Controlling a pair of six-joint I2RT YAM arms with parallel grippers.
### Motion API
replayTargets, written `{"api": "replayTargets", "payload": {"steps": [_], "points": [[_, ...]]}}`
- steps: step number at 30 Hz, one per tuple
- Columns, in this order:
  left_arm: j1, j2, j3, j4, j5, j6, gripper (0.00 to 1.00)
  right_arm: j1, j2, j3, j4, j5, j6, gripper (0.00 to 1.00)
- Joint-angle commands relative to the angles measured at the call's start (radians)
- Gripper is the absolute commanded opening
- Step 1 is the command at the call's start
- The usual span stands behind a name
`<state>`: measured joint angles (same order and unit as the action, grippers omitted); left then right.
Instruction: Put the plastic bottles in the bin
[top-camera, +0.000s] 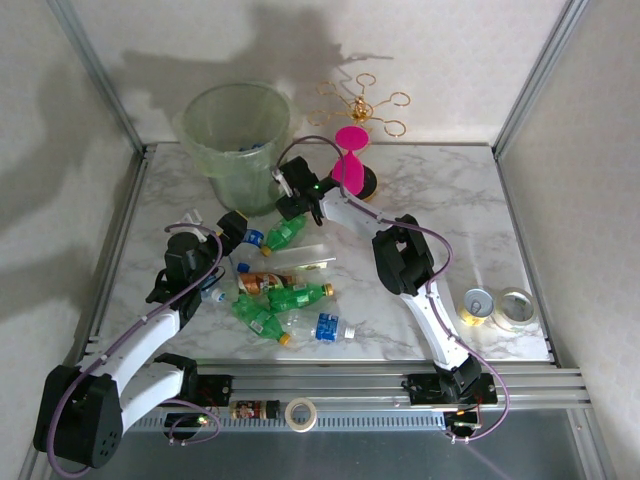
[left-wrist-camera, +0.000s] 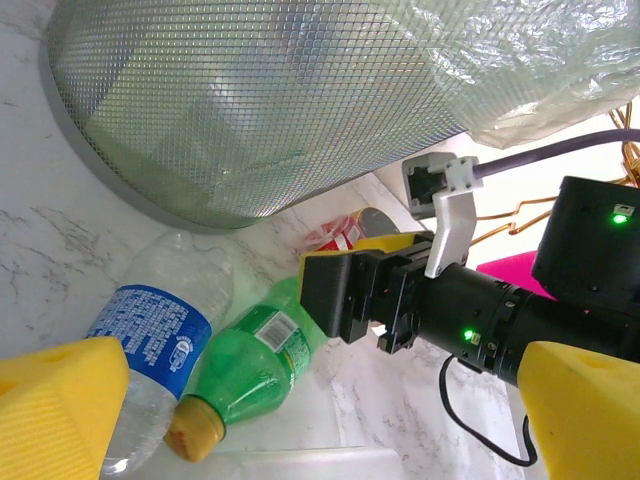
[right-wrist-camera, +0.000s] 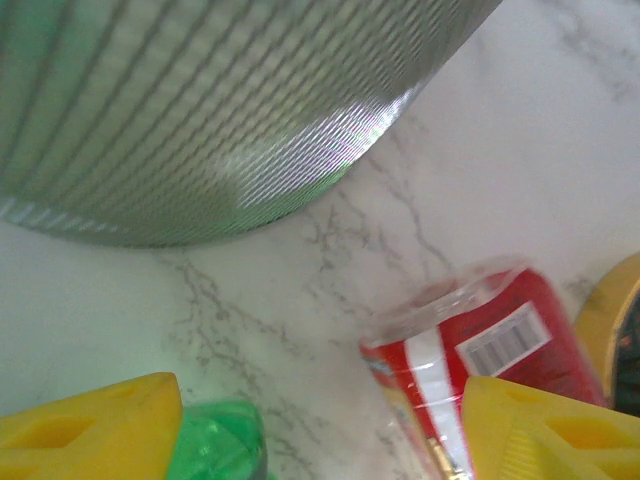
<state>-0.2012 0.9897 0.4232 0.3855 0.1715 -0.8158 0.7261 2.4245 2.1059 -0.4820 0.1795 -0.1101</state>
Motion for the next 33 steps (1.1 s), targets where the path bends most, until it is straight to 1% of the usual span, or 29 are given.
{"api": "replayTargets", "payload": {"steps": [1, 3, 6, 12, 15, 16, 19, 21, 25, 28, 30, 33], "points": [[-0.001, -0.015, 0.012, 0.021, 0.008, -0.002, 1.00, -0.011, 0.041, -0.003, -0.041, -0.090, 0.065, 0.73], [-0.001, -0.016, 0.018, 0.012, 0.008, 0.003, 1.00, -0.017, 0.036, -0.009, -0.041, -0.127, 0.093, 0.72], [0.000, -0.024, 0.020, 0.007, 0.003, 0.003, 1.00, -0.021, 0.010, -0.046, -0.035, -0.145, 0.116, 0.71], [-0.001, -0.016, 0.026, 0.013, 0.000, 0.000, 1.00, -0.019, -0.108, -0.193, 0.036, -0.192, 0.141, 0.68], [-0.001, -0.003, 0.037, 0.016, 0.011, -0.003, 1.00, -0.014, -0.147, -0.231, 0.036, -0.238, 0.151, 0.67], [-0.001, -0.003, 0.040, 0.013, 0.014, -0.002, 1.00, -0.008, -0.162, -0.251, 0.036, -0.234, 0.153, 0.68], [-0.003, -0.011, 0.038, 0.003, 0.003, 0.003, 1.00, 0.007, -0.215, -0.327, 0.062, -0.199, 0.155, 0.77], [-0.003, -0.013, 0.034, 0.003, -0.004, 0.004, 1.00, 0.008, -0.247, -0.362, 0.084, -0.195, 0.154, 0.81], [-0.003, -0.001, 0.035, 0.012, 0.011, -0.006, 0.99, 0.009, -0.294, -0.388, 0.108, -0.189, 0.146, 0.84], [-0.002, -0.001, 0.032, 0.010, 0.017, -0.011, 1.00, 0.015, -0.323, -0.396, 0.103, -0.215, 0.126, 0.86], [-0.003, -0.008, 0.029, 0.002, 0.010, -0.008, 1.00, 0.030, -0.344, -0.425, 0.103, -0.234, 0.091, 0.87], [-0.003, -0.017, 0.028, -0.007, -0.001, 0.000, 1.00, 0.052, -0.379, -0.485, 0.108, -0.222, 0.044, 0.89]]}}
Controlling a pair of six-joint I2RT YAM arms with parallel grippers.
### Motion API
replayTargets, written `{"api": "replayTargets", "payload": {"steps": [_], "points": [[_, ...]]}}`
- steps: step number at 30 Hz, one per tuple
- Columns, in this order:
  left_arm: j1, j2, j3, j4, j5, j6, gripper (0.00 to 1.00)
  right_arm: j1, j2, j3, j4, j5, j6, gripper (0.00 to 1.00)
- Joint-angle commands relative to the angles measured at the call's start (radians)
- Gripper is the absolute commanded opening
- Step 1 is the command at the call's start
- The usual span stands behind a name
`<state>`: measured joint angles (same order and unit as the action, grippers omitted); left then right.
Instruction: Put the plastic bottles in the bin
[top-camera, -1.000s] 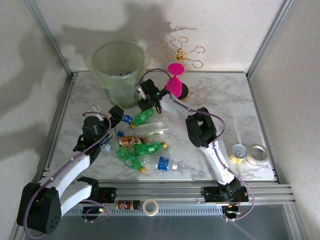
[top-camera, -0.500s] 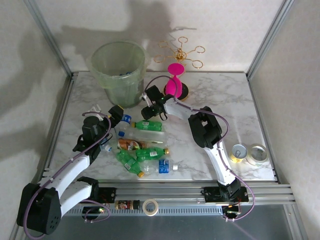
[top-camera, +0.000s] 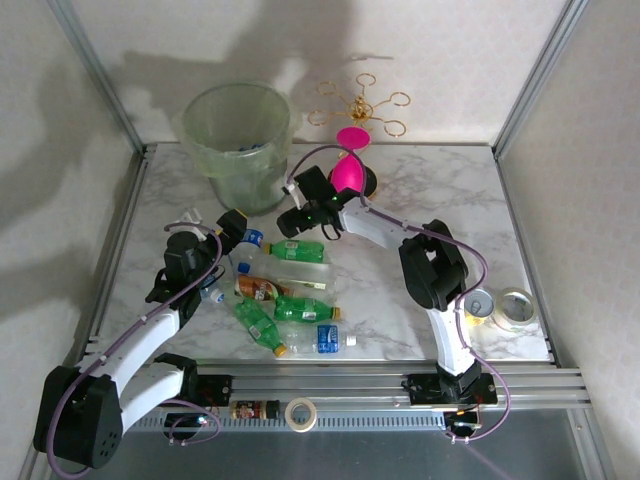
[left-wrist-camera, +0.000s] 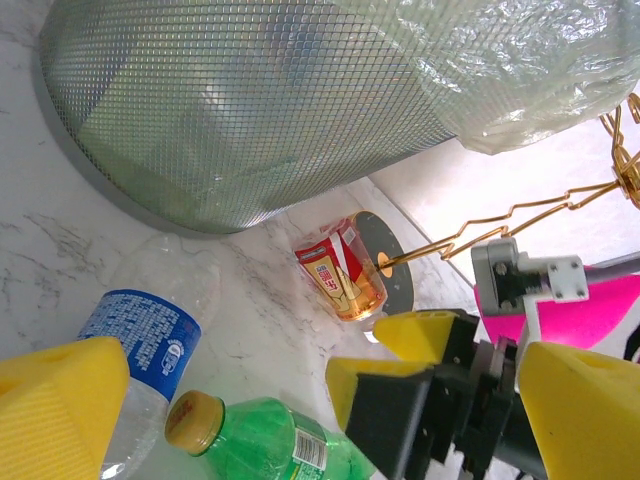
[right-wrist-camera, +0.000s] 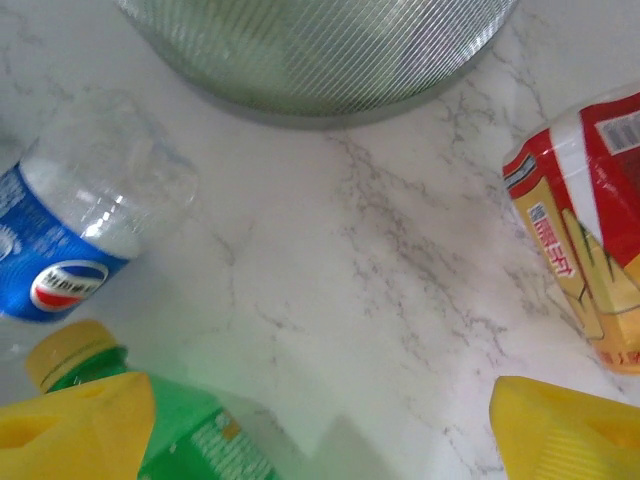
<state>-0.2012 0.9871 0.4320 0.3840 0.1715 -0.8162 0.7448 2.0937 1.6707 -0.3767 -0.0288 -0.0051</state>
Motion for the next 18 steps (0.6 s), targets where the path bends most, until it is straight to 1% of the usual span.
{"api": "replayTargets", "payload": {"steps": [1, 4, 7, 11, 14, 18], "points": [[-0.002, -0.015, 0.020, -0.007, -0.004, 0.003, 0.99, 0.039, -0.054, -0.063, 0.001, -0.011, -0.072, 0.90], [-0.003, -0.009, 0.021, -0.001, -0.007, 0.001, 1.00, 0.050, -0.078, -0.110, 0.009, -0.019, -0.098, 0.94], [-0.003, 0.004, 0.022, 0.011, 0.001, -0.007, 1.00, 0.058, -0.096, -0.140, 0.018, -0.058, -0.112, 0.98], [-0.003, 0.013, 0.024, 0.015, 0.006, -0.013, 0.99, 0.068, -0.087, -0.152, 0.023, -0.079, -0.131, 0.98], [-0.003, 0.010, 0.021, 0.013, 0.007, -0.014, 1.00, 0.068, -0.061, -0.143, 0.025, -0.046, -0.136, 0.98], [-0.001, 0.003, 0.021, 0.003, 0.004, -0.014, 1.00, 0.068, -0.023, -0.123, 0.029, 0.034, -0.139, 0.97]]}}
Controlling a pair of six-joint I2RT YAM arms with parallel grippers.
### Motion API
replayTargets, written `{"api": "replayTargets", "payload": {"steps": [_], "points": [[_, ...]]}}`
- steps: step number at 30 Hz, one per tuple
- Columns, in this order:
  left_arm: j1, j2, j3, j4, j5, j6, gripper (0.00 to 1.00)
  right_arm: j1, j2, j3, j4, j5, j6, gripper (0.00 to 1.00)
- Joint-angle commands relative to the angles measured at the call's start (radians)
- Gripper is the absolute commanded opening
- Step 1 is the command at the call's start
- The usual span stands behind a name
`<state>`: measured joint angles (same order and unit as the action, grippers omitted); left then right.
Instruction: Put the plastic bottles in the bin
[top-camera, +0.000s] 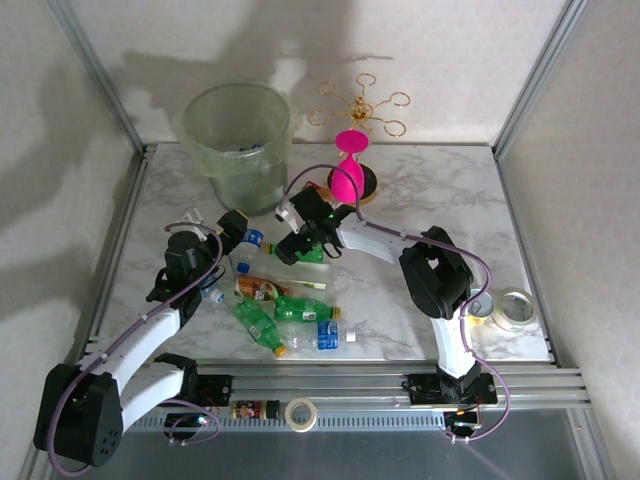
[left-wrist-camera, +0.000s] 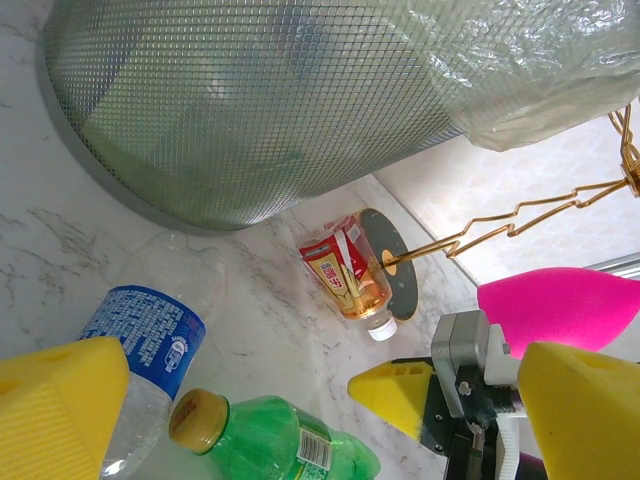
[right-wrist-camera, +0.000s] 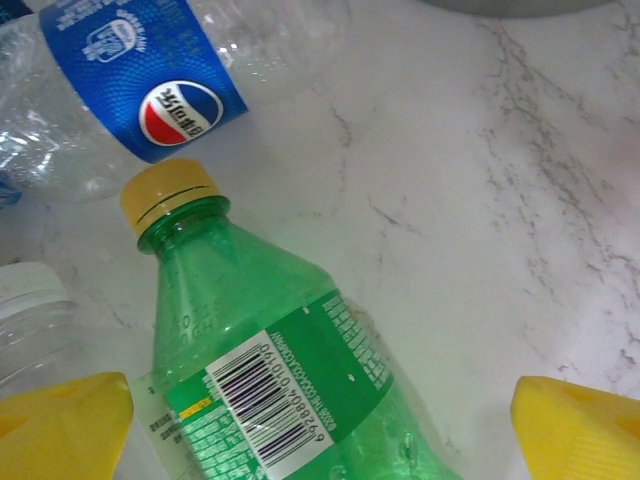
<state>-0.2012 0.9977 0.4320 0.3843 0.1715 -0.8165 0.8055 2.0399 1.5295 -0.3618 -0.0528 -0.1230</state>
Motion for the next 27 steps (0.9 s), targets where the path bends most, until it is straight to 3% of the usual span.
{"api": "replayTargets", "payload": {"steps": [1, 27], "points": [[-0.002, -0.009, 0.021, 0.000, 0.003, -0.014, 1.00, 0.006, 0.039, 0.025, 0.013, 0.074, -0.023, 0.97], [-0.003, -0.018, 0.020, -0.002, 0.016, -0.023, 1.00, -0.011, 0.114, 0.023, 0.043, 0.097, -0.080, 0.88]]}}
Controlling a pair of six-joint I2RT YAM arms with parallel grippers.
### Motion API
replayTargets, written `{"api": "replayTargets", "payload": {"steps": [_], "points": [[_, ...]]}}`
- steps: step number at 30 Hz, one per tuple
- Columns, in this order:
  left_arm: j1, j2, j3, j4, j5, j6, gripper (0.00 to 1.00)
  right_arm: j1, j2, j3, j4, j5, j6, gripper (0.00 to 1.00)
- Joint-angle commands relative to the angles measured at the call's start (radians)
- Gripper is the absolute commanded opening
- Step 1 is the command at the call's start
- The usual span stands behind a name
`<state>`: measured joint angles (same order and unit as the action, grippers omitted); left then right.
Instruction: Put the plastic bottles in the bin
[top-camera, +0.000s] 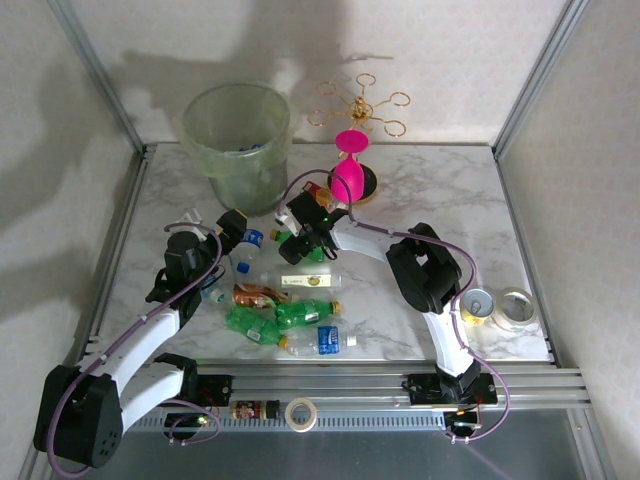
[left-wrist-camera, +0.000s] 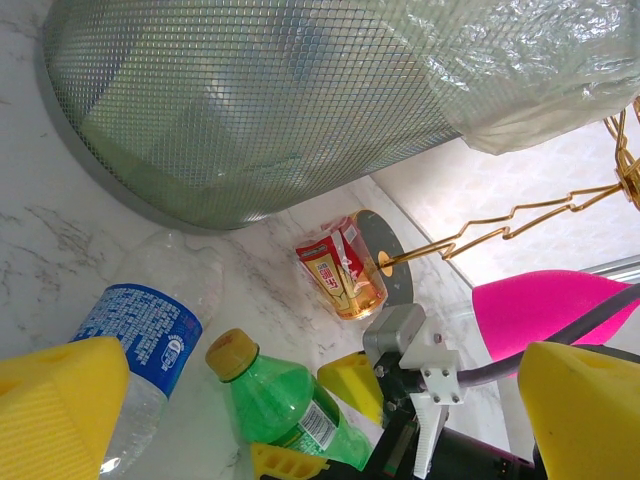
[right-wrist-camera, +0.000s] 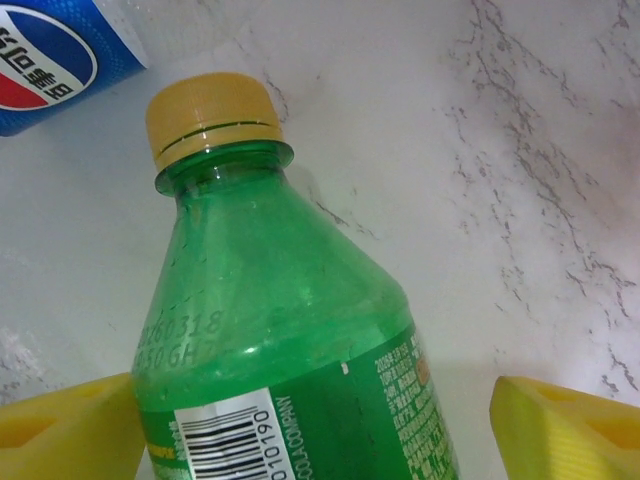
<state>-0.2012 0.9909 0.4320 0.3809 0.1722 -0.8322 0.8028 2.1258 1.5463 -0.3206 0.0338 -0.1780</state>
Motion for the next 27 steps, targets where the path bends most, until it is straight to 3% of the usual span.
{"api": "replayTargets", "payload": {"steps": [1, 7, 14, 27], "points": [[-0.003, -0.011, 0.021, 0.002, 0.015, -0.010, 1.00, -0.011, 0.032, 0.009, 0.002, 0.009, -0.027, 0.88], [-0.004, 0.000, 0.027, 0.008, 0.023, -0.011, 0.99, -0.017, 0.040, 0.014, 0.020, 0.008, -0.047, 0.80], [-0.017, 0.011, 0.025, 0.037, 0.044, -0.034, 1.00, -0.016, -0.012, -0.007, 0.084, 0.019, -0.087, 0.57], [-0.185, -0.035, -0.011, 0.166, -0.011, -0.118, 1.00, -0.017, -0.318, -0.250, 0.362, -0.043, -0.030, 0.50]]}}
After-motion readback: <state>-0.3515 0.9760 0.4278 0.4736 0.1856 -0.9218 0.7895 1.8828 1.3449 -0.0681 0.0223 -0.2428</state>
